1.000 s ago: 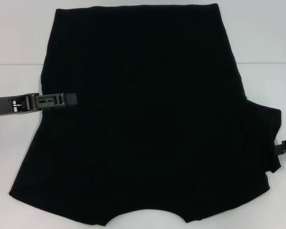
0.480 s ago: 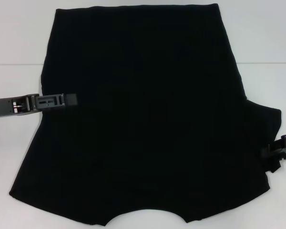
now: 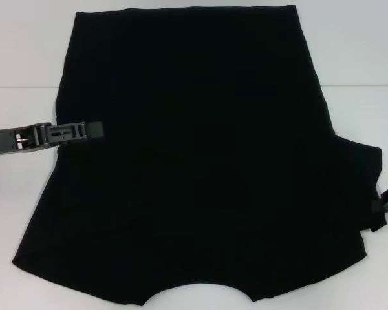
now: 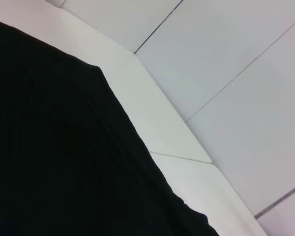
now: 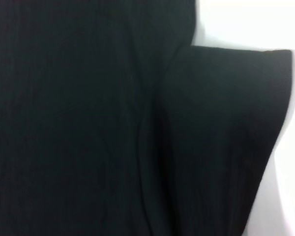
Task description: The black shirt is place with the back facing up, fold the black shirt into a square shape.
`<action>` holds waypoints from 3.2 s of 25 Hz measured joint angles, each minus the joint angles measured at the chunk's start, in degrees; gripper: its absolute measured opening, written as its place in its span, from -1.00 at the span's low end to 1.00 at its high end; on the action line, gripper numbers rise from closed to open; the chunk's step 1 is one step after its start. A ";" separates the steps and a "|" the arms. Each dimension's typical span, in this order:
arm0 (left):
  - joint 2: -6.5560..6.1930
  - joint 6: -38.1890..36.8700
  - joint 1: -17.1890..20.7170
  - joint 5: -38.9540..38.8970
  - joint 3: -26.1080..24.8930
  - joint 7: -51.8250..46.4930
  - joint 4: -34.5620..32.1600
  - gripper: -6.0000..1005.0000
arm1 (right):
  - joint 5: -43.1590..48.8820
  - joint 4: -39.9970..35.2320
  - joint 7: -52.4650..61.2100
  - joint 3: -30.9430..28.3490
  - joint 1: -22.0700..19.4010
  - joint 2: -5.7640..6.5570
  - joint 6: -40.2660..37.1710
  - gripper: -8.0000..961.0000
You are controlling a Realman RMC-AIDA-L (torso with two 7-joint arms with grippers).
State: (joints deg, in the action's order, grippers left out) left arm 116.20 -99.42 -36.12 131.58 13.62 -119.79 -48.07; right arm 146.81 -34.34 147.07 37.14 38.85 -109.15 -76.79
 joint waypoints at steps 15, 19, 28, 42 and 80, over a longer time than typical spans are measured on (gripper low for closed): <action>0.22 -0.37 0.67 -0.02 -0.35 0.00 -0.01 0.37 | -0.56 -8.42 2.67 -4.63 -2.76 -0.67 4.28 -0.96; 0.29 -0.48 0.72 -0.07 -0.36 0.00 0.00 0.38 | -1.70 -9.99 2.56 -5.06 -2.50 -1.53 6.24 -0.96; 0.35 -0.52 0.73 -0.86 -0.36 0.00 0.52 0.38 | -2.63 -10.30 -3.71 -2.26 1.33 -3.94 5.69 -0.96; 0.00 -0.04 0.86 -2.38 -0.52 0.00 0.61 0.36 | -2.38 -10.24 -17.74 18.59 8.34 -7.49 5.61 -0.96; -0.14 -1.01 6.33 24.47 -0.88 -19.29 -7.13 0.27 | -10.72 -8.14 -5.85 0.20 3.98 -0.44 -4.90 0.40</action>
State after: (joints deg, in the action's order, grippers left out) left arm 116.05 -100.43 -29.79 156.05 12.75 -139.08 -55.20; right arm 136.09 -42.48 141.23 37.33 42.83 -109.60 -81.69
